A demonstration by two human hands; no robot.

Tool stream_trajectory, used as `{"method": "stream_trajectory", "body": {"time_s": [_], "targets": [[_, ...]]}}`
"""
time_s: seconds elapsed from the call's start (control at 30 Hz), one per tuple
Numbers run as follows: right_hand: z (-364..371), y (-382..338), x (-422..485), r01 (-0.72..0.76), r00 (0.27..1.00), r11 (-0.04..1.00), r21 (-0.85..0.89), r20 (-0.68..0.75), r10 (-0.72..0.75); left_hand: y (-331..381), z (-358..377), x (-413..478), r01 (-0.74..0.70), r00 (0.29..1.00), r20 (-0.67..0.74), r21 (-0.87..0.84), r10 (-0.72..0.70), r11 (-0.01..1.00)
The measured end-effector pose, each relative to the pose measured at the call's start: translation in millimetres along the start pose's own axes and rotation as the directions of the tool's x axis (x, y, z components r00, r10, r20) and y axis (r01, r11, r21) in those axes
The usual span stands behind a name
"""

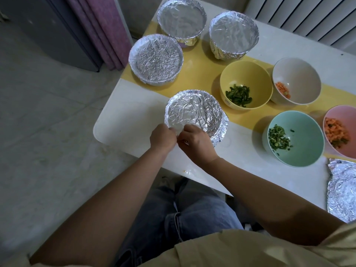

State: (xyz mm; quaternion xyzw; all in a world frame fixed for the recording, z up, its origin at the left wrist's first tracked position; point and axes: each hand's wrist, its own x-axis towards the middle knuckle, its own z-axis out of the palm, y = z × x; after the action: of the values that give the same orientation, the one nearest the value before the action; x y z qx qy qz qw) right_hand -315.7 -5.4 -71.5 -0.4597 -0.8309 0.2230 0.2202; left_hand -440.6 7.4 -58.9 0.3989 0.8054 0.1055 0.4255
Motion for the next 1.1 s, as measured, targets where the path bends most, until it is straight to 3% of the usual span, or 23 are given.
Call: {"method": "stream_trajectory", "body": {"time_s": [0.37,0.53,0.67,0.87,1.0,1.1], "targets": [[-14.7,6.9,-8.6,0.07,0.997,0.996,-0.052,0.042,-0.068,4.5,-17.2,9.1,-0.082,0.996,0.044,0.175,0.076,0.981],[-16.1,7.5,-12.3,0.119,0.993,0.99,-0.071,0.022,-0.118,-1.4,-14.7,8.5,-0.103,0.995,0.022,0.123,0.101,0.987],[-8.8,2.6,-9.6,0.123,0.992,0.99,-0.064,-0.012,-0.124,-10.5,2.9,-8.2,-0.036,0.991,0.133,0.022,0.033,0.999],[-2.7,0.3,-6.9,0.113,0.994,0.991,-0.073,0.0,-0.113,-11.9,5.4,-7.7,0.066,0.992,0.115,-0.152,-0.049,0.986],[-3.2,-0.3,-7.0,0.114,0.993,0.991,-0.075,0.007,-0.114,-17.2,4.1,-1.6,0.102,0.986,0.143,-0.107,-0.086,0.989],[-2.9,-1.8,-7.6,0.113,0.994,0.991,-0.075,-0.003,-0.113,-13.6,0.8,-4.9,0.044,0.995,0.084,-0.001,-0.044,0.999]]}}
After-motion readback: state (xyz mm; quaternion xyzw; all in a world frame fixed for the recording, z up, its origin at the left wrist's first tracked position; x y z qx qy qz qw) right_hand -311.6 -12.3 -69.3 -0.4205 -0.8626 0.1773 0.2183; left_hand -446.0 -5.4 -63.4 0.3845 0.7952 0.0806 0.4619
